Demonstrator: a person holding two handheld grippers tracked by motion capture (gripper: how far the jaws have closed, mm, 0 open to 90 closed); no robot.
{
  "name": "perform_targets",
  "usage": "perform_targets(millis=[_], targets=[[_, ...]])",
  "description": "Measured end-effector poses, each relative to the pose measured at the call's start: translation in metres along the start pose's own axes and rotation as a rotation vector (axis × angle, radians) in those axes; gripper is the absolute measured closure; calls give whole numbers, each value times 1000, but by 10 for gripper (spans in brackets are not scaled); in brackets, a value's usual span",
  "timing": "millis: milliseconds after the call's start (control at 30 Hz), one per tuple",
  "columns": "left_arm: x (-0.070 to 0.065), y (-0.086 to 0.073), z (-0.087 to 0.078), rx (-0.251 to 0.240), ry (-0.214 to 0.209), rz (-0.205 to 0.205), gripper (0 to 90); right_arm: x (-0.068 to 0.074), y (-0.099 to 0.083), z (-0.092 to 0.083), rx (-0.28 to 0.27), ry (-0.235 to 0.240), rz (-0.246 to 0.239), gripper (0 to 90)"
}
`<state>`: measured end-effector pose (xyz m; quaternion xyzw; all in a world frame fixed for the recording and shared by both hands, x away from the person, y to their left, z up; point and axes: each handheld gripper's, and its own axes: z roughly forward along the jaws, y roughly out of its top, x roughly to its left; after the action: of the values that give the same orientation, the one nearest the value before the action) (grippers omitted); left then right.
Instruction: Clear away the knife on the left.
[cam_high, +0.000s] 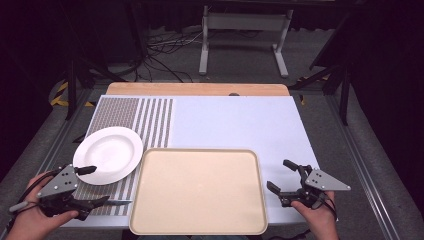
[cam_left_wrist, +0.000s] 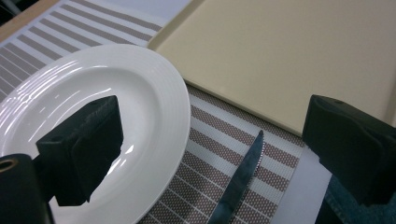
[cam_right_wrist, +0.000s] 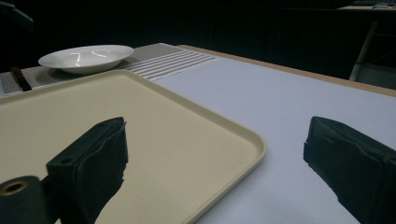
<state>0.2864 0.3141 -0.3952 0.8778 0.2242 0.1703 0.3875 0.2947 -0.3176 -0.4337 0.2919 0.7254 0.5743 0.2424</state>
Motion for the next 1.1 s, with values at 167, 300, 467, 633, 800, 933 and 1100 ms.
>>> perform_targets(millis=[167,300,467,633,800,933,1100], targets=[[1,2,2,57,-20,17,72,0,0,0,-2,6,-2,68],[3,5,0,82,-35,30,84,0,-1,1,3,8,-1,68],[8,6,1,169,-73,59,89,0,-1,1,7,7,-6,68],[10,6,2,240,-96,87,95,0,-1,1,6,8,-4,67],[10,7,5,344,-128,140,116,1,-1,1,9,11,-7,66],[10,8,7,377,-159,149,167,1,-1,1,9,12,-7,66],[12,6,11,446,-163,187,203,1,-1,2,9,15,-8,65]])
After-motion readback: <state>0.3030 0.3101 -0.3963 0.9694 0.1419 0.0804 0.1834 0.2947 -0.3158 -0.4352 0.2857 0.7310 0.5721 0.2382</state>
